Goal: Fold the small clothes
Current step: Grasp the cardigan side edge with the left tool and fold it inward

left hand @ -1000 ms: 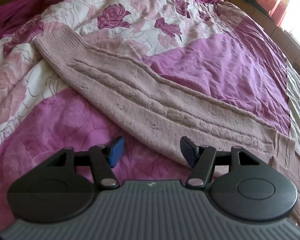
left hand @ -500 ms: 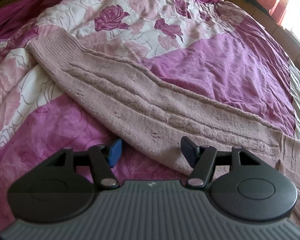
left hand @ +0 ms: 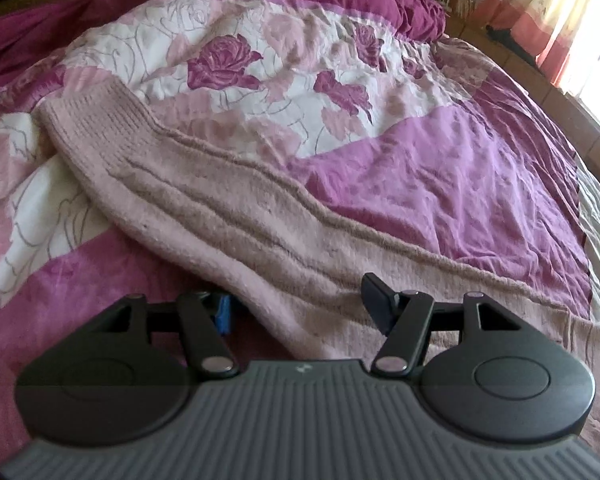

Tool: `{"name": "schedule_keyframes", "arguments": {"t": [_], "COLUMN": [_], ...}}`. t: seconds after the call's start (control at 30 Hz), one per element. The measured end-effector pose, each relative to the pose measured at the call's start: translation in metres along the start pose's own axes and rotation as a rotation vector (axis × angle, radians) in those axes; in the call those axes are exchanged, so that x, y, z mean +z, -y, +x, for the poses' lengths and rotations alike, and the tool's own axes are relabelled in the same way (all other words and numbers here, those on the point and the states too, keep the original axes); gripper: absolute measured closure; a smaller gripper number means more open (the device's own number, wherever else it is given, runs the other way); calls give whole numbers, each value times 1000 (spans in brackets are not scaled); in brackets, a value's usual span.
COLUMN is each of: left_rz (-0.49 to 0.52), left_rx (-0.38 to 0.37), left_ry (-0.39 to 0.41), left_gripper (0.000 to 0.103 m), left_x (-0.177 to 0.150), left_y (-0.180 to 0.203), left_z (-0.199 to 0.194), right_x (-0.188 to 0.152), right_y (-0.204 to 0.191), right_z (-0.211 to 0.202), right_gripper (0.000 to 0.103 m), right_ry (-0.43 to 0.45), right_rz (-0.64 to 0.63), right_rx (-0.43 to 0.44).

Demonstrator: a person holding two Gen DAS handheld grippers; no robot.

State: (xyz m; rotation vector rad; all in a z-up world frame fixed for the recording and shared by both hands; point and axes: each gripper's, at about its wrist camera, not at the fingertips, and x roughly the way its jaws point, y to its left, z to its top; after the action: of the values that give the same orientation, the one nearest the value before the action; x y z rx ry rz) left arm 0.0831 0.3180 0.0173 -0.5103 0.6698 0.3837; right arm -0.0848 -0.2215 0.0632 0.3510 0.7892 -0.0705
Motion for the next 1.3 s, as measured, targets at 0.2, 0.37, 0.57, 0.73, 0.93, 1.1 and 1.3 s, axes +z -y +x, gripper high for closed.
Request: {"name": "schedule_keyframes", "arguments": {"t": [0.2,0.37,0.57,0.73,0.93,1.1,1.3], "left_rz": [-2,2,39,51,101,139,237], "left_rx": [-82,-158,-277,-367,-462,-550,-613], "left_ry": [114,154,225,243,246,216,130], "left_gripper": [69,93,94,94,94,94,94], "left_x": [0,1,2,-1,-14,-34,-74], "left_y": [-5,-5,16,44,86,122,162], "left_z": [-4,-16,-46,-67,-86,-99,-102], "right_x": [0,1,0,-1,-3,-2,-4], "right_y": [2,6,11,16,27,34,39], "right_z": [-4,-8,-9,-11,-13,-15,-16], "right_gripper": [14,14,14,14,14,14,14], "right_ry": [14,30,36,46,54,63,61], "right_rz": [8,20,39,53,86,111,124], "right_rx": [8,9,18,28,32,34,38]}}
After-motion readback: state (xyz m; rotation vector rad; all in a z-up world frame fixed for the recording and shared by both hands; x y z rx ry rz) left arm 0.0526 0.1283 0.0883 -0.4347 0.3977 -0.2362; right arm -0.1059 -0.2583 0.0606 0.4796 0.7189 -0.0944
